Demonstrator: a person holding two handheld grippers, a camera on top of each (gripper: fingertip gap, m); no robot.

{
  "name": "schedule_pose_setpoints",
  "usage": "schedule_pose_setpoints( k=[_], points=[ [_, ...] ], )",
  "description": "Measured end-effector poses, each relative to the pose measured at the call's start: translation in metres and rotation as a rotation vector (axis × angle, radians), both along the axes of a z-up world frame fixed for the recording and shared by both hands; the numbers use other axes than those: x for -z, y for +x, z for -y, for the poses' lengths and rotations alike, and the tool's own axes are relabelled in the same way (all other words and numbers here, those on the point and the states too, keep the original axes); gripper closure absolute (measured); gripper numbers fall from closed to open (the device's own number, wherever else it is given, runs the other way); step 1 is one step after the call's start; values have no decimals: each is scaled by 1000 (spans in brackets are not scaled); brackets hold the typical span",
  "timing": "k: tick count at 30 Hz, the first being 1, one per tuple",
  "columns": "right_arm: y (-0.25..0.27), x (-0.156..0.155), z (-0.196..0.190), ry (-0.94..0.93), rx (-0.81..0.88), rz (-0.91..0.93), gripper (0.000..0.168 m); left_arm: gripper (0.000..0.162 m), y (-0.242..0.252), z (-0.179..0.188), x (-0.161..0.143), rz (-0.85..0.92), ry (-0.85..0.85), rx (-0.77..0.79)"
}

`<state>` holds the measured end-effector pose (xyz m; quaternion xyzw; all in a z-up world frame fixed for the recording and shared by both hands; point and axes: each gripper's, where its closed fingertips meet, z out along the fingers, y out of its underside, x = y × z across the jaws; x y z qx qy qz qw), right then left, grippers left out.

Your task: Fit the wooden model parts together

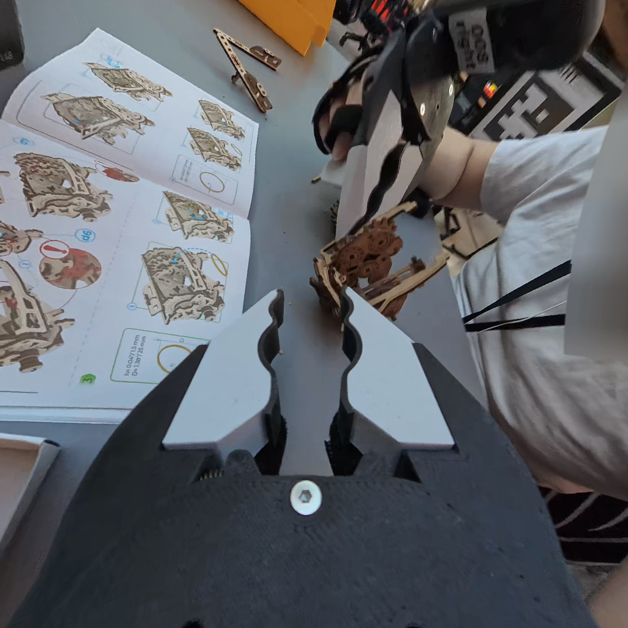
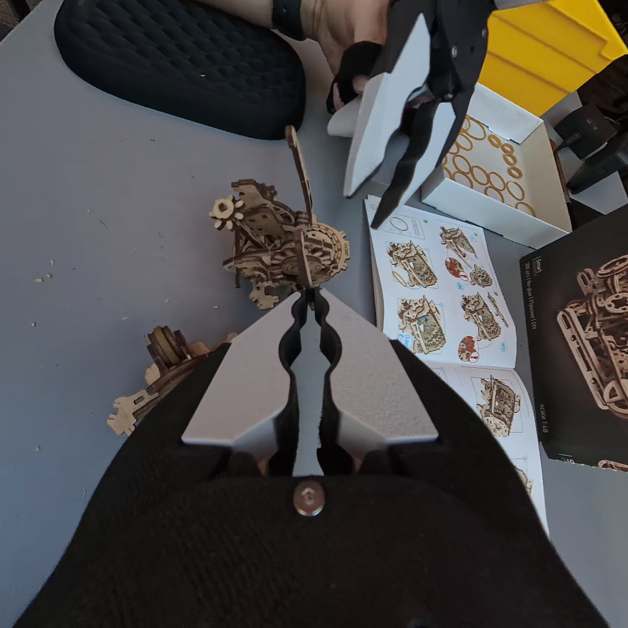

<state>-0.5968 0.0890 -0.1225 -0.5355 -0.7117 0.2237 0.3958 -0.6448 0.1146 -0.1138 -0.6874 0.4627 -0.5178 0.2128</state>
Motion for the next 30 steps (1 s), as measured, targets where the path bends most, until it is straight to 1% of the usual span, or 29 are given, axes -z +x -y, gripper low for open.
schedule_pose_setpoints(
  k=[1, 3, 4, 5, 6, 8, 10, 12, 15, 17, 20, 21, 23, 24, 26, 30],
  points=[
    [0, -1, 0, 14, -4, -1, 166, 131, 3, -3, -8, 36, -75, -4],
    [0, -1, 1, 47, -10, 2, 166, 137, 9, -7, -28, 134, -213, 1],
    [0, -1, 1, 59, -10, 7, 166, 140, 11, -8, -34, 159, -254, 6],
    [0, -1, 1, 71, -9, 11, 166, 142, 12, -7, -33, 145, -266, 12],
    [1, -1, 1, 79, -8, 15, 166, 142, 13, -7, -27, 97, -253, 8],
    [1, -1, 1, 94, -9, 17, 166, 137, 17, -3, -18, 27, -221, 9],
    [1, -2, 2, 105, -12, 16, 165, 137, 22, 4, -17, 5, -248, 14],
    [1, -3, 2, 116, -14, 17, 165, 137, 24, 8, -7, -63, -256, -7],
    [1, -3, 3, 129, -16, 21, 165, 135, 24, 10, 9, -160, -195, -45],
    [1, -4, 3, 143, -17, 19, 165, 142, 25, 16, 8, -160, -220, -37],
    [1, -6, 4, 163, -21, 14, 165, 161, 26, 21, 7, -165, -234, -25],
    [2, -7, 4, 171, -19, 7, 164, 161, 27, 21, 7, -171, -228, -35],
    [3, -11, 2, 186, -7, -11, 153, 161, 28, 22, 6, -184, -214, -58],
    [4, -13, 0, 193, 8, -17, 147, 161, 28, 22, 5, -197, -205, -78],
    [10, -16, -4, 205, 32, -26, 144, 162, 25, 20, 3, -217, -185, -151],
    [22, -25, -15, 217, 75, -73, 145, 162, 8, 10, -4, -260, -91, -414]
  ],
)
